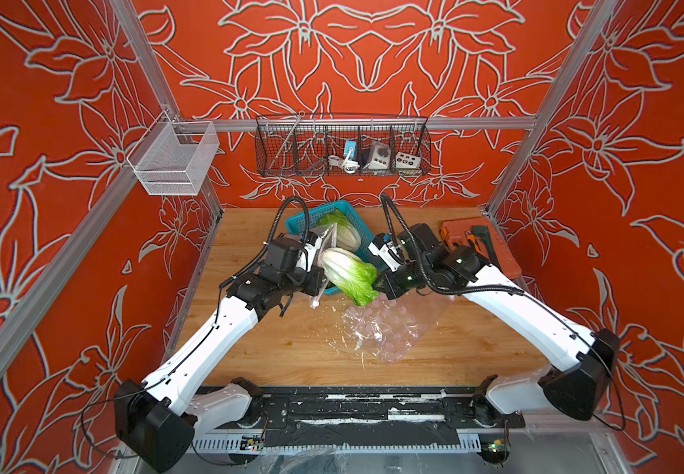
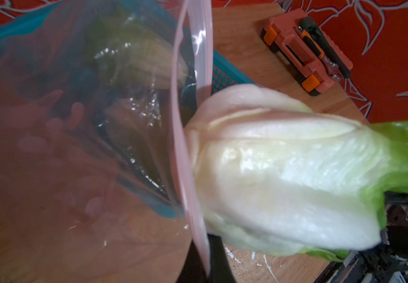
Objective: Put the chinese cabbages into a zipper bag and zip it
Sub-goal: Place the Chinese cabbage in the zipper food storage bag.
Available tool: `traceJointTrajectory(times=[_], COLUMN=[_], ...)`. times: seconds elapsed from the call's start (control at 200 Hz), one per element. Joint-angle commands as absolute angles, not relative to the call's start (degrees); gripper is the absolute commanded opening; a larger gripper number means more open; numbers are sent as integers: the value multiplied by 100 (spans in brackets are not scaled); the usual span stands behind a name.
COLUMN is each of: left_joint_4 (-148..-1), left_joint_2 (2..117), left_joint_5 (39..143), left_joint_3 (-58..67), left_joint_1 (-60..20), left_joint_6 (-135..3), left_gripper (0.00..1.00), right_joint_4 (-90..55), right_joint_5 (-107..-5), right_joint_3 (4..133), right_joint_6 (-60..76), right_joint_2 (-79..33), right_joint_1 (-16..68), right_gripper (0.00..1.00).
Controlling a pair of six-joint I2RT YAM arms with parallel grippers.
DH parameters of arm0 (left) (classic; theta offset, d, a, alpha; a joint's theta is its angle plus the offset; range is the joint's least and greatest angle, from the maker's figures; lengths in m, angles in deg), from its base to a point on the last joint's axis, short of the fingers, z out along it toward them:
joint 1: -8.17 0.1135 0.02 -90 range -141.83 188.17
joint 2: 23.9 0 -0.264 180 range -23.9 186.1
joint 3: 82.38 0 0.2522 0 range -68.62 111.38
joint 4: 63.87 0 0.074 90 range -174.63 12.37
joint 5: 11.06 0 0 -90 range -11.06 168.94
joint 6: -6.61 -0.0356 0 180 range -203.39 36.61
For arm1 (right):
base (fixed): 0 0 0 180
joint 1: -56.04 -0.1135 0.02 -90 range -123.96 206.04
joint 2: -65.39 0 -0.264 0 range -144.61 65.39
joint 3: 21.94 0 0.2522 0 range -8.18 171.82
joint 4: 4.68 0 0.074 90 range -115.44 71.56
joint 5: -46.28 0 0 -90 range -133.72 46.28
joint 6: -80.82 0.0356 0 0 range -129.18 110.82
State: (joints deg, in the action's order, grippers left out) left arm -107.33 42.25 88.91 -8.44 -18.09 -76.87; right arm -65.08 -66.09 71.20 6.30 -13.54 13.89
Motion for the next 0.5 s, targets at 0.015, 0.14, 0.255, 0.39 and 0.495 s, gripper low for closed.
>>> traceJointTrajectory(times=[0.015,0.14,0.255,0.39,0.495], left_joint_4=[-10831,-11012,-11052,-10946,-10956], left_joint_2=[4307,4238,4178,4257,4366], left_joint_5=[9051,8764,8767,9019,9009], left_joint_3=[-719,-626,-577,-626,-623], left_joint_1=[-2107,-2106,-2109,-2147,-2253], left_joint_6=[-7847,-7925,-7936,-7925,-8020], left_gripper=[0,0,0,0,0], right_joint_4=[-6268,-6164,-6004,-5850,-5822], right_joint_5=[-6590,-6679,-6875,-7125,-7500], right_joint_3=[6920,6676,6558,6656,6875], right_joint_6=[531,566,582,575,488], right_joint_2=[-1143,-1009,-1056,-1177,-1174], right_joint_1=[1429,1602,1632,1560,1462], right_gripper=[0,0,0,0,0])
